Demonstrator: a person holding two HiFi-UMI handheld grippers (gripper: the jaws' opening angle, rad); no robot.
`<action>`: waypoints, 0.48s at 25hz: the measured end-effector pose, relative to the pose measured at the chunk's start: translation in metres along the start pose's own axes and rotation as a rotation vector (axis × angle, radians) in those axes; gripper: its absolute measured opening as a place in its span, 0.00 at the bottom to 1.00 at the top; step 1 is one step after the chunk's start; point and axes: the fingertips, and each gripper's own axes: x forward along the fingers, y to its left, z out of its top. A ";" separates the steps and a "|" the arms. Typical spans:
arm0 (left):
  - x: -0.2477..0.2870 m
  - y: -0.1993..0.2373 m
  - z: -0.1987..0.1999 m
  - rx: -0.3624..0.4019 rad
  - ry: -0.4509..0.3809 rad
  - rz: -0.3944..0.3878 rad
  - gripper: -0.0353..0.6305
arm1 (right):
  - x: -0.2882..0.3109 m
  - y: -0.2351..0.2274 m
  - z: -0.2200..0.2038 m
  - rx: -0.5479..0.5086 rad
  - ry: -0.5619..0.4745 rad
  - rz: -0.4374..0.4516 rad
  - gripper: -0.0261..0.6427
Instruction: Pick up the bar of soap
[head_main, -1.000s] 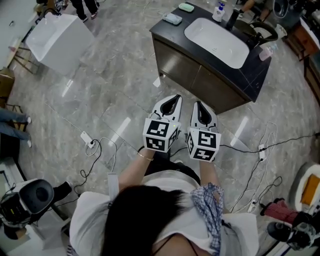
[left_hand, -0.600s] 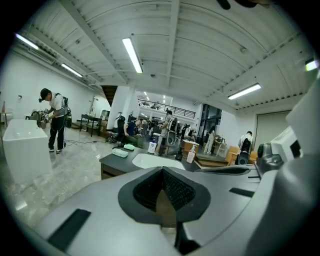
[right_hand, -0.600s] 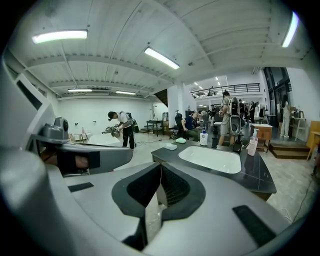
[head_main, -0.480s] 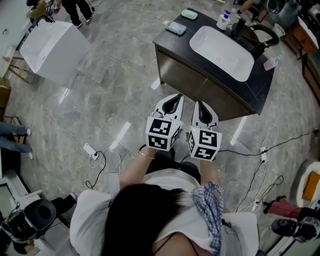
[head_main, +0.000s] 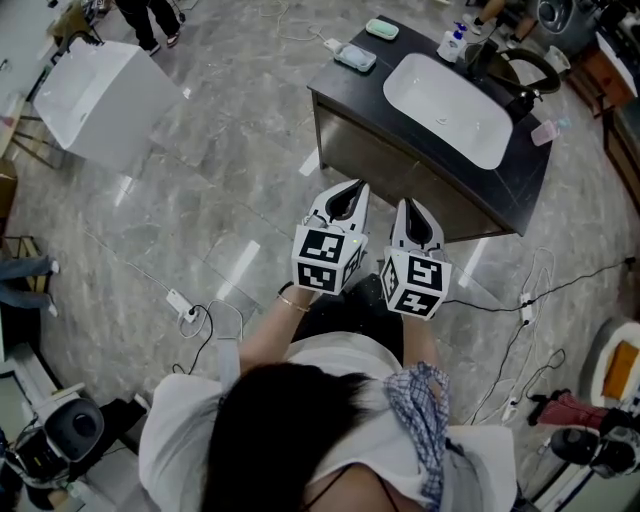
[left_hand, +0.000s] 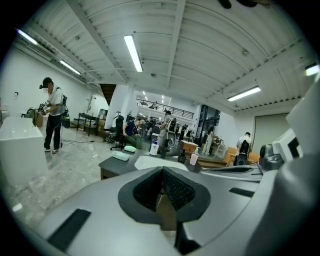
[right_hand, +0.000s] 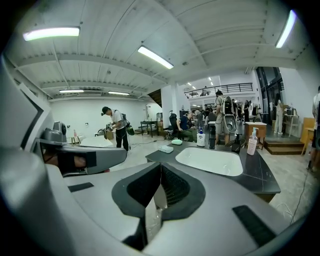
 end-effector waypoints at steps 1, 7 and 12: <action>0.003 0.003 0.000 -0.001 0.002 0.004 0.07 | 0.004 -0.001 0.002 -0.001 -0.003 0.001 0.06; 0.030 0.016 0.003 -0.008 0.009 0.037 0.07 | 0.037 -0.010 0.010 -0.019 -0.007 0.036 0.06; 0.071 0.025 0.014 -0.008 0.002 0.063 0.07 | 0.076 -0.026 0.026 -0.040 -0.008 0.100 0.06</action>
